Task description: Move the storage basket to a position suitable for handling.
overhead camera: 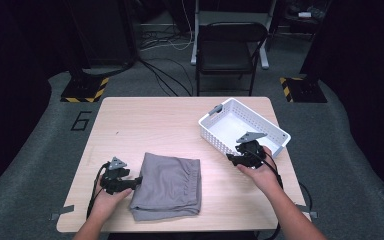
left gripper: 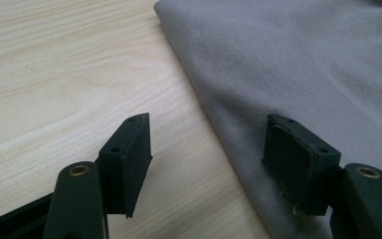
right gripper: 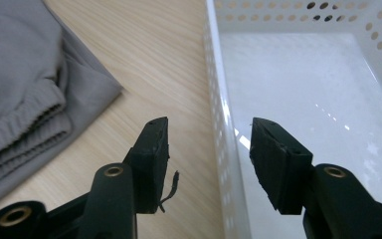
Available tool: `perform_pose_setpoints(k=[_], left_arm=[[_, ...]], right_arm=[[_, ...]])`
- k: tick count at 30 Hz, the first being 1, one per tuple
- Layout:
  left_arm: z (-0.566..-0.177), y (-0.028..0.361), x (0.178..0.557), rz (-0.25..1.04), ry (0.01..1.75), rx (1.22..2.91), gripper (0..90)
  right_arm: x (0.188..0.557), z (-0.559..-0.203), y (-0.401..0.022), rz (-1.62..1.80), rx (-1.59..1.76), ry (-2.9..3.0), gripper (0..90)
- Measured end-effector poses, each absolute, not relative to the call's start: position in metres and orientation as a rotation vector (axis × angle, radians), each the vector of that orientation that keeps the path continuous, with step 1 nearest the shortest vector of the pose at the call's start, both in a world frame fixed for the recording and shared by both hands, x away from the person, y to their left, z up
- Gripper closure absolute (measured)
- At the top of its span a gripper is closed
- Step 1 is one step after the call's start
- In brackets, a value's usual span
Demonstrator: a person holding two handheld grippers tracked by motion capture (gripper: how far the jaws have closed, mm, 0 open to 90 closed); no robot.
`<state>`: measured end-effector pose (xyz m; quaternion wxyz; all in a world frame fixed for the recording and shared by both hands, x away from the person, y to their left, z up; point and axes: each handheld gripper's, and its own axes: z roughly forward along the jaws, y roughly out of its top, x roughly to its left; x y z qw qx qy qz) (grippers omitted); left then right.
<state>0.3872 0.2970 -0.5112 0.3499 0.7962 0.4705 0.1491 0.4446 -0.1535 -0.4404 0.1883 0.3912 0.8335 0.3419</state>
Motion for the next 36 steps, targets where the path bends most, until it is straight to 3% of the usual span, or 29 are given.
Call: perform_pose_setpoints(k=[13, 16, 36], left_arm=[[-0.513, 0.296, 0.388, 0.373, 1.237, 2.045, 35.0], [-0.513, 0.296, 0.388, 0.369, 1.239, 2.045, 35.0], [-0.516, 0.297, 0.39, 0.367, 1.253, 2.028, 35.1]], right_arm=[[0.47, -0.448, -0.153, 0.909, 1.097, 2.447, 74.3], [0.473, -0.45, -0.154, 0.892, 1.08, 2.459, 83.6], [0.49, -0.446, -0.123, 0.895, 0.878, 2.601, 84.5]])
